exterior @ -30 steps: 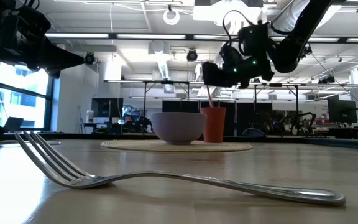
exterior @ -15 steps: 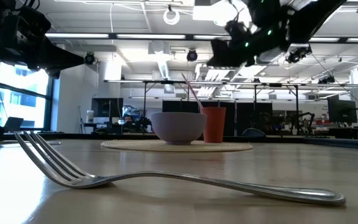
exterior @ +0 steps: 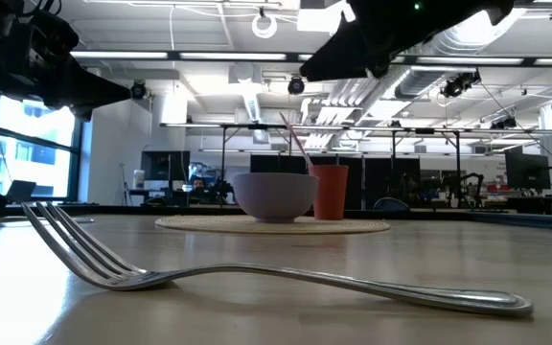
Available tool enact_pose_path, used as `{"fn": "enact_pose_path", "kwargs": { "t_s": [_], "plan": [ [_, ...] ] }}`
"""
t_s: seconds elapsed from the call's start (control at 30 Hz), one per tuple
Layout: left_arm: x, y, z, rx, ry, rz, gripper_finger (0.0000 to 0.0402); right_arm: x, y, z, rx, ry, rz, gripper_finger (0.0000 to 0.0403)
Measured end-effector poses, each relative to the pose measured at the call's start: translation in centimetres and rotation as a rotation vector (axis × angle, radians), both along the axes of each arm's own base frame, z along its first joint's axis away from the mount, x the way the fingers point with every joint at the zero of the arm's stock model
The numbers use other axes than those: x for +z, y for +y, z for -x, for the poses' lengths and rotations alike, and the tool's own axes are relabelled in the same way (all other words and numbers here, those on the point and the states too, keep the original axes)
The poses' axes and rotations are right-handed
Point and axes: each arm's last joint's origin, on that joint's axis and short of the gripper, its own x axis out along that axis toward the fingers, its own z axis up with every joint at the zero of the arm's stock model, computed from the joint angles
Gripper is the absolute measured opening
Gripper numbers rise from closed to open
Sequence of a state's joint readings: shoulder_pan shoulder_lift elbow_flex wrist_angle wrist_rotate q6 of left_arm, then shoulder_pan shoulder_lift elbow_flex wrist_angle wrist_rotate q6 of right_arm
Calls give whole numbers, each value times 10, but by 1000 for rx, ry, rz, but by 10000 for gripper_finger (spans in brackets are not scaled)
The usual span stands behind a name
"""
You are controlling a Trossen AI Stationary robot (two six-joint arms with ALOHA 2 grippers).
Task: Pick & Place Utensil
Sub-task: Put the silver fork into the purple bowl
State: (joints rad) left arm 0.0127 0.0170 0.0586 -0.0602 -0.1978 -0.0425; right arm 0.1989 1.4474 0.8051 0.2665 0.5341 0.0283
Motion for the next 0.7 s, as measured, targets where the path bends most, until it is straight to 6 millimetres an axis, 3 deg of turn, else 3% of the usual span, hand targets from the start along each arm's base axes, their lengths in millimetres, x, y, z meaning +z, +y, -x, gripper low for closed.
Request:
{"fn": "enact_pose_path", "kwargs": {
  "t_s": [0.33, 0.53, 0.7],
  "plan": [
    [0, 0, 0, 0, 0, -10, 8, -50, 74, -80, 406, 228, -233, 146],
    [0, 0, 0, -1, -1, -11, 8, -58, 99, -100, 426, 414, -377, 165],
    [0, 0, 0, 3, -1, -14, 8, -63, 129, -106, 490, 502, -379, 187]
  ]
}}
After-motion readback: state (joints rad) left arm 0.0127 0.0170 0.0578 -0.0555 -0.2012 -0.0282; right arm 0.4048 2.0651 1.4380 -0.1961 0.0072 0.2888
